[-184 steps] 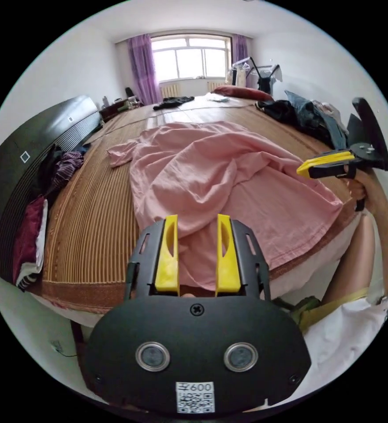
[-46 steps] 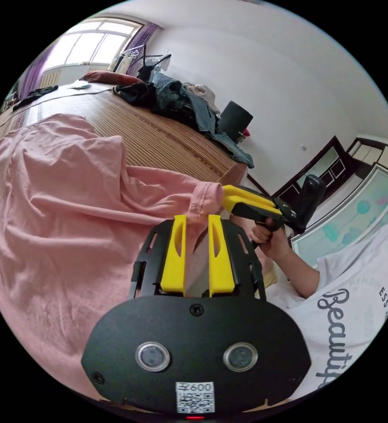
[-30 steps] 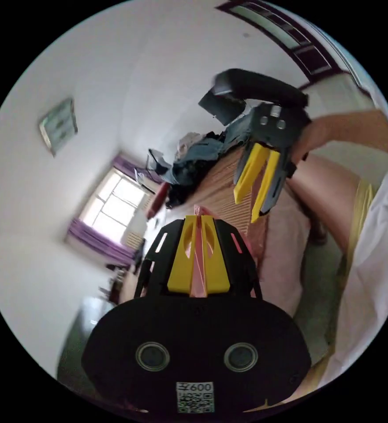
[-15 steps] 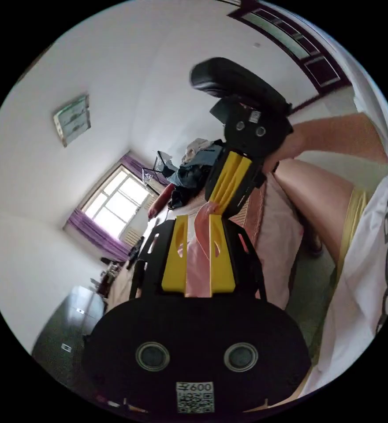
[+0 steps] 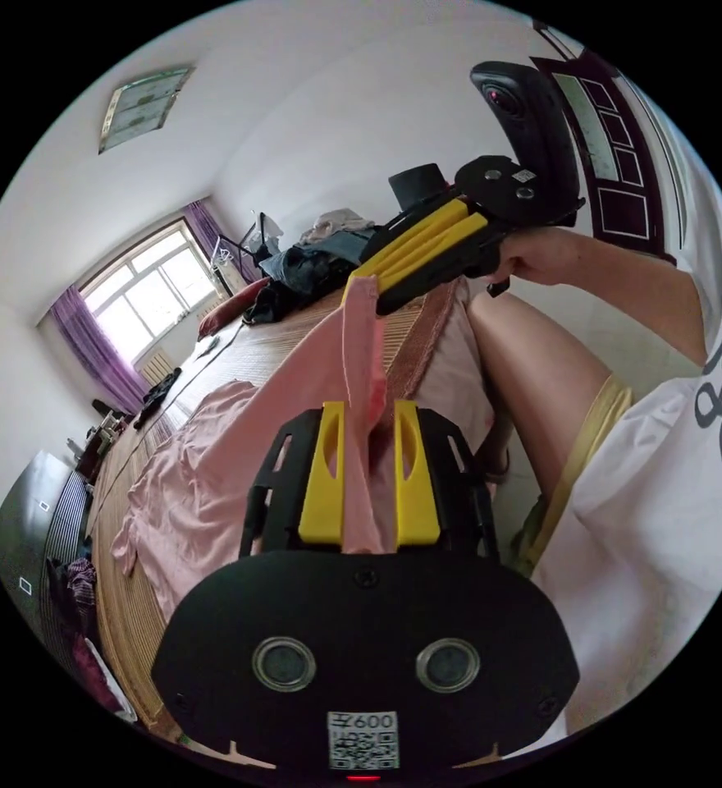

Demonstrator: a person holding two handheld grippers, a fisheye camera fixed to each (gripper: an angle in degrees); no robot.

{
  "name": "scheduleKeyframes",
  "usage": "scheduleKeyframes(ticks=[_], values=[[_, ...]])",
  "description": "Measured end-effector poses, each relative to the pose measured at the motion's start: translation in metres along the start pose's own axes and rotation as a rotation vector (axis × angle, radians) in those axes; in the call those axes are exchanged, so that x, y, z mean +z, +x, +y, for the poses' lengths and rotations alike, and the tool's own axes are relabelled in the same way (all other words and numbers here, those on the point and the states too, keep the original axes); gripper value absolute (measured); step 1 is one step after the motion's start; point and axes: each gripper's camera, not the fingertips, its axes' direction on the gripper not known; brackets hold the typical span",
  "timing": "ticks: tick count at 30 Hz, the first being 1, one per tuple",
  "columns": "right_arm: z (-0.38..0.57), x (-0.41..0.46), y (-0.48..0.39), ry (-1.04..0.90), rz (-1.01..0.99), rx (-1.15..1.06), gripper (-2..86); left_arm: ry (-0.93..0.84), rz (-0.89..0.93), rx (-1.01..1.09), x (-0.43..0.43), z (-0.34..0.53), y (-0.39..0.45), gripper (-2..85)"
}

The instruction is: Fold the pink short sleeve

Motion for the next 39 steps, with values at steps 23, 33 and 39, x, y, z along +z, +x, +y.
scheduleKeyframes(ticks=[23, 33, 39], values=[[0.014, 0.008, -0.009, -0.041, 0.045, -0.152, -0.2, 0.016, -0.432, 0.306, -0.038, 0.022, 0.028, 0.9], [0.016, 0.007, 0.023, 0.011, 0.379, 0.152, -0.8, -0.053, -0.47, 0.286, -0.002, 0.03, 0.044, 1.0], [0.035, -0.012, 0.052, 0.076, 0.271, 0.292, -0.8, -0.015, -0.37, 0.097, -0.017, 0.031, -0.005, 1.0]])
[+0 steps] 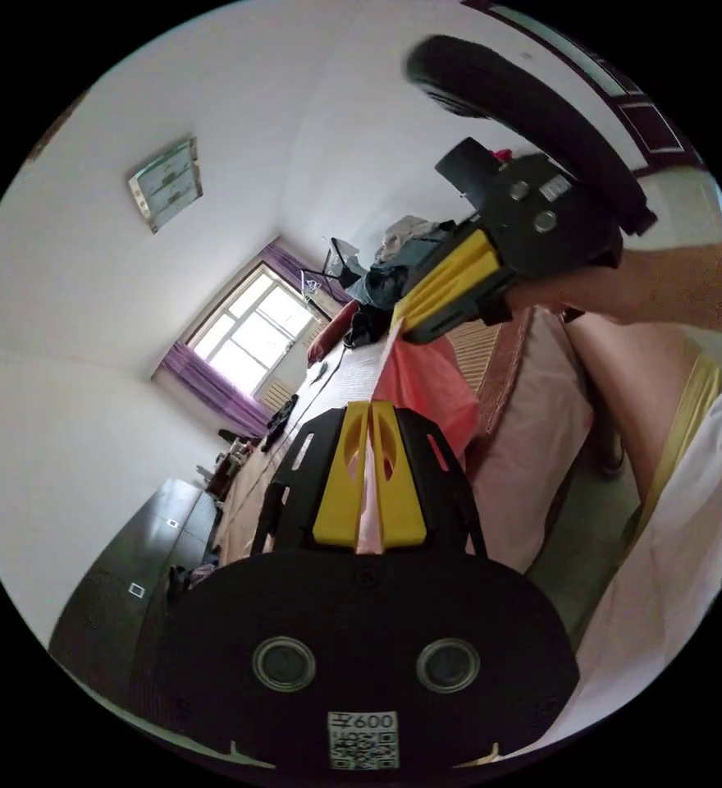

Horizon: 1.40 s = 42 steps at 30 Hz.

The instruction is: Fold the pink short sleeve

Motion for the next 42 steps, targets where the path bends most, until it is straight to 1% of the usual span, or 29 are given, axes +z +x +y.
scheduleKeyframes(ticks=[3, 7, 9, 12, 15, 18, 20, 23, 25, 27, 29, 32, 34, 38, 42], values=[[-0.001, -0.007, 0.013, 0.013, -0.018, 0.055, -0.6, 0.006, -0.004, 0.003, 0.002, 0.006, -0.002, 1.0], [0.0, -0.012, 0.012, 0.026, -0.011, 0.018, 0.1, 0.003, -0.051, -0.003, 0.005, 0.009, -0.003, 1.0], [0.0, -0.013, 0.013, 0.021, -0.046, 0.009, 0.7, 0.001, -0.085, -0.038, 0.006, 0.011, -0.011, 1.0], [0.003, -0.013, 0.016, 0.013, -0.093, 0.015, 0.7, -0.026, -0.139, -0.11, 0.008, 0.019, -0.033, 1.1], [0.004, -0.011, 0.016, 0.002, -0.14, 0.059, -0.3, -0.067, -0.145, -0.077, 0.013, 0.025, -0.042, 1.3], [0.003, -0.02, 0.01, 0.053, -0.16, 0.075, -0.7, -0.091, -0.145, -0.067, 0.019, 0.031, -0.037, 1.7], [0.001, -0.027, 0.005, 0.089, -0.164, 0.081, -0.8, -0.137, -0.161, -0.104, 0.029, 0.034, -0.033, 2.1], [-0.004, -0.035, 0.0, 0.111, -0.209, 0.079, -0.8, -0.192, -0.101, -0.173, 0.044, 0.041, -0.027, 3.8], [-0.008, -0.035, -0.006, 0.094, -0.252, 0.062, -0.8, -0.29, -0.033, -0.201, 0.063, 0.045, -0.016, 6.2], [-0.009, -0.034, -0.01, 0.09, -0.26, 0.043, -0.8, -0.339, 0.008, -0.198, 0.072, 0.044, -0.003, 8.4], [-0.01, -0.033, -0.014, 0.082, -0.259, 0.028, -0.8, -0.344, 0.024, -0.191, 0.077, 0.038, 0.013, 9.9], [-0.015, -0.033, -0.015, 0.073, -0.262, 0.023, -0.8, -0.303, 0.044, -0.166, 0.084, 0.014, 0.039, 10.4], [-0.019, -0.035, -0.015, 0.067, -0.268, 0.02, -0.8, -0.242, 0.003, -0.139, 0.095, -0.012, 0.055, 10.1], [-0.026, -0.039, -0.014, 0.062, -0.273, 0.004, -0.8, -0.178, 0.009, -0.146, 0.123, -0.055, 0.071, 10.5], [-0.03, -0.047, -0.01, 0.068, -0.278, -0.025, -0.8, -0.218, -0.135, -0.078, 0.165, -0.092, 0.102, 10.3]])
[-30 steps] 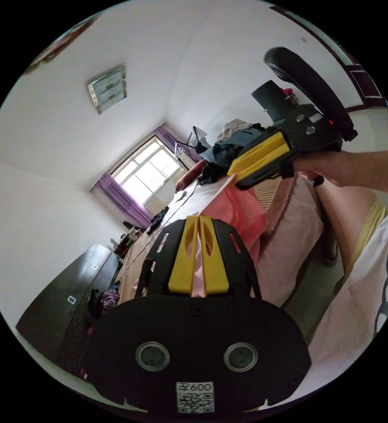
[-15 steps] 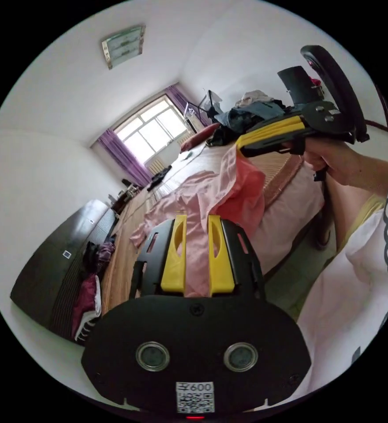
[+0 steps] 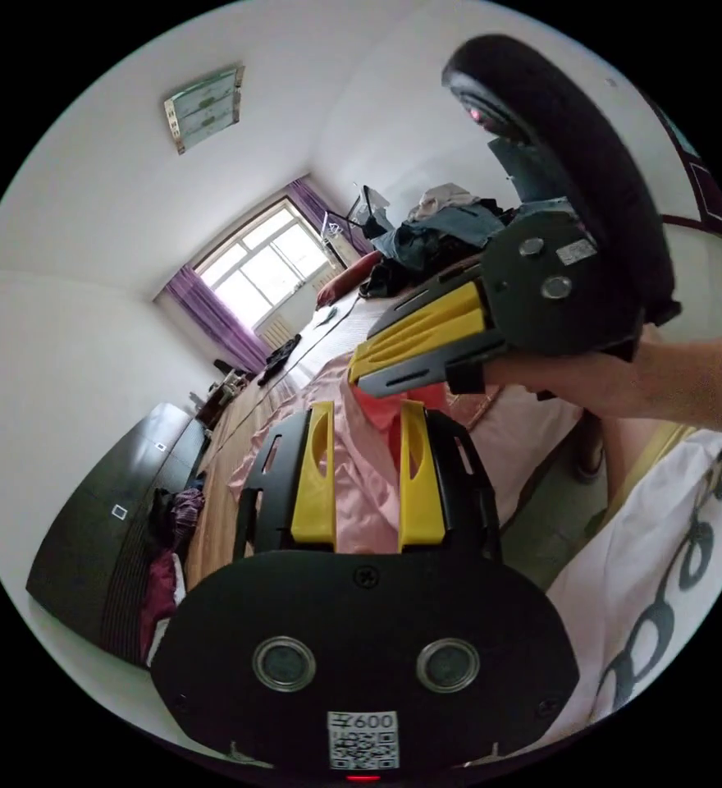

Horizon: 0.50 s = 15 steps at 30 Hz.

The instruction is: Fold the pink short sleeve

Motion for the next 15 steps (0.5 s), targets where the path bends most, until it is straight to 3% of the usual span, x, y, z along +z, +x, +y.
scheduleKeyframes(ticks=[7, 11, 15], values=[[-0.002, -0.001, 0.012, -0.003, -0.066, -0.034, -0.8, 0.019, -0.061, 0.106, 0.012, -0.031, 0.05, 2.3], [-0.005, 0.014, 0.019, -0.02, -0.094, -0.02, -0.8, 0.044, -0.004, 0.06, 0.005, -0.05, 0.049, 1.4], [-0.012, 0.049, 0.033, -0.102, -0.078, 0.001, -0.3, 0.112, -0.058, 0.051, -0.007, -0.081, 0.054, 1.0]])
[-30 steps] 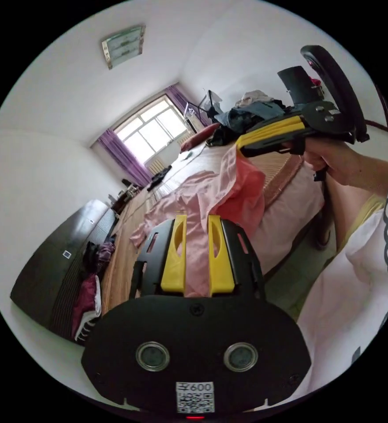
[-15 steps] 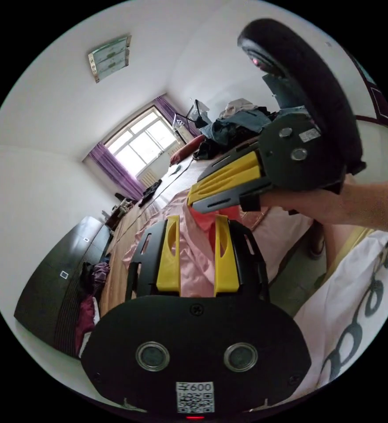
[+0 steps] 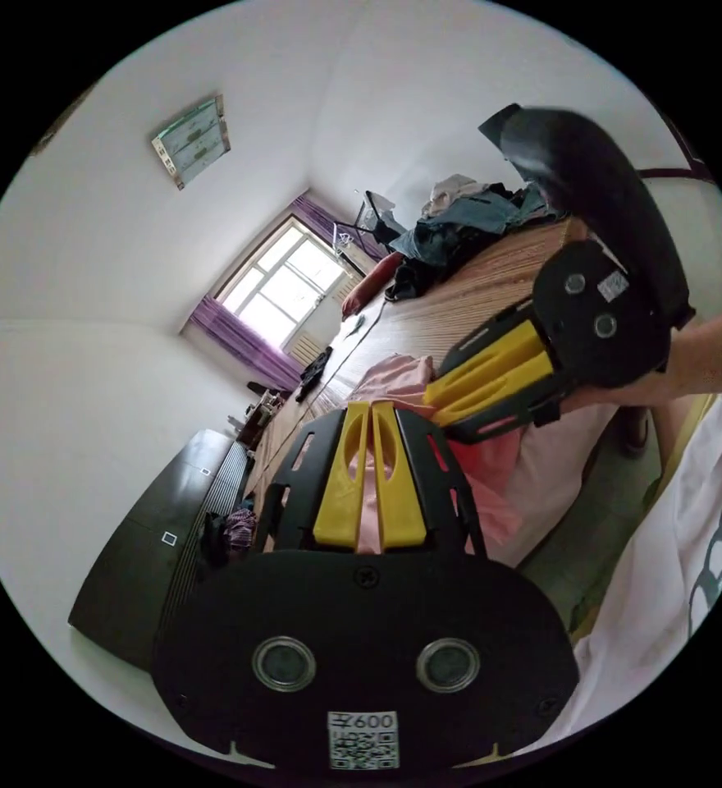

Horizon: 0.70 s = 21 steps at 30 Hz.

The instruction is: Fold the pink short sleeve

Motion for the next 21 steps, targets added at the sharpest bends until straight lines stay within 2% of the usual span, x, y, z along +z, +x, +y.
scheduleKeyframes(ticks=[7, 11, 15, 18, 21], values=[[-0.014, 0.057, 0.061, -0.083, -0.184, 0.223, 4.3, 0.142, -0.034, -0.083, -0.001, -0.083, -0.041, 0.8], [-0.024, 0.082, 0.085, -0.142, -0.203, 0.398, 7.4, 0.22, -0.023, -0.114, -0.006, -0.136, -0.064, 0.8], [-0.04, 0.086, 0.115, -0.053, -0.436, 0.612, 9.3, 0.227, -0.035, -0.084, 0.005, -0.204, -0.064, 0.7], [-0.058, 0.106, 0.11, -0.088, -0.529, 0.63, 10.6, 0.215, -0.031, -0.054, 0.019, -0.255, -0.053, 0.7], [-0.073, 0.126, 0.091, -0.141, -0.482, 0.585, 11.3, 0.215, -0.018, -0.054, 0.022, -0.304, -0.043, 0.7]])
